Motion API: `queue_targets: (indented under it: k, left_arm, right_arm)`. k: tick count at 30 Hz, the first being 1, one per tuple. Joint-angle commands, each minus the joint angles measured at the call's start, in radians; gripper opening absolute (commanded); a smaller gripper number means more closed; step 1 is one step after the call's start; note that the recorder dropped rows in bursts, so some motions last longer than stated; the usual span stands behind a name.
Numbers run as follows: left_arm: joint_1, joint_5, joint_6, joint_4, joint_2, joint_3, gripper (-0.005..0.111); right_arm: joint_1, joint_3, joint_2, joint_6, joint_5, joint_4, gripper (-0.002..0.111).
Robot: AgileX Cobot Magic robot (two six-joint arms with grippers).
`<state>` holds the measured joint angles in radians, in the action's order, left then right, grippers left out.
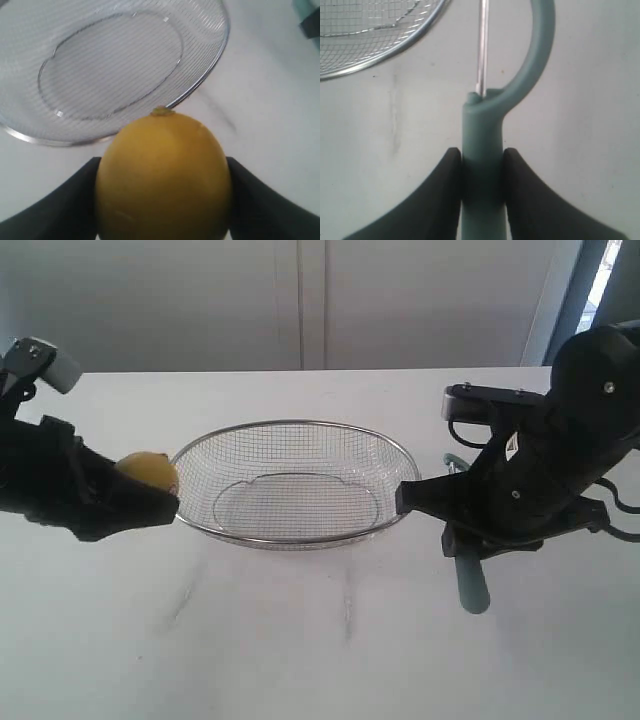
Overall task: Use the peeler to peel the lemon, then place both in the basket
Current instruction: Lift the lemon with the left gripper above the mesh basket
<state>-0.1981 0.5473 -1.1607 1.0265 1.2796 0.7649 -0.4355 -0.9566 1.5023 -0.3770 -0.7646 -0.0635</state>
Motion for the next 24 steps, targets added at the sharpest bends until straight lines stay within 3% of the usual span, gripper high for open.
queue_targets:
  k: [1,8,18,24]
  left_arm:
    - [-0.005,0.061,-0.270,0.271,-0.012,0.004,0.000]
    - [-0.005,0.124,-0.494,0.458,-0.012,0.004,0.000]
    - [-0.005,0.217,-0.466,0.444,0.056,0.048,0.000]
    - [-0.072,0.220,-0.477,0.418,0.143,0.154,0.000]
  right_arm:
    - [0.009,0.001,-0.011,0.096,0.022,-0.046,0.000]
    - [0.009,0.001,-0.011,0.272,0.019,-0.173,0.000]
    - [0.009,0.001,-0.017,0.328,0.004,-0.213,0.000]
    - [0.043,0.001,-0.017,0.416,-0.019,-0.306,0.000]
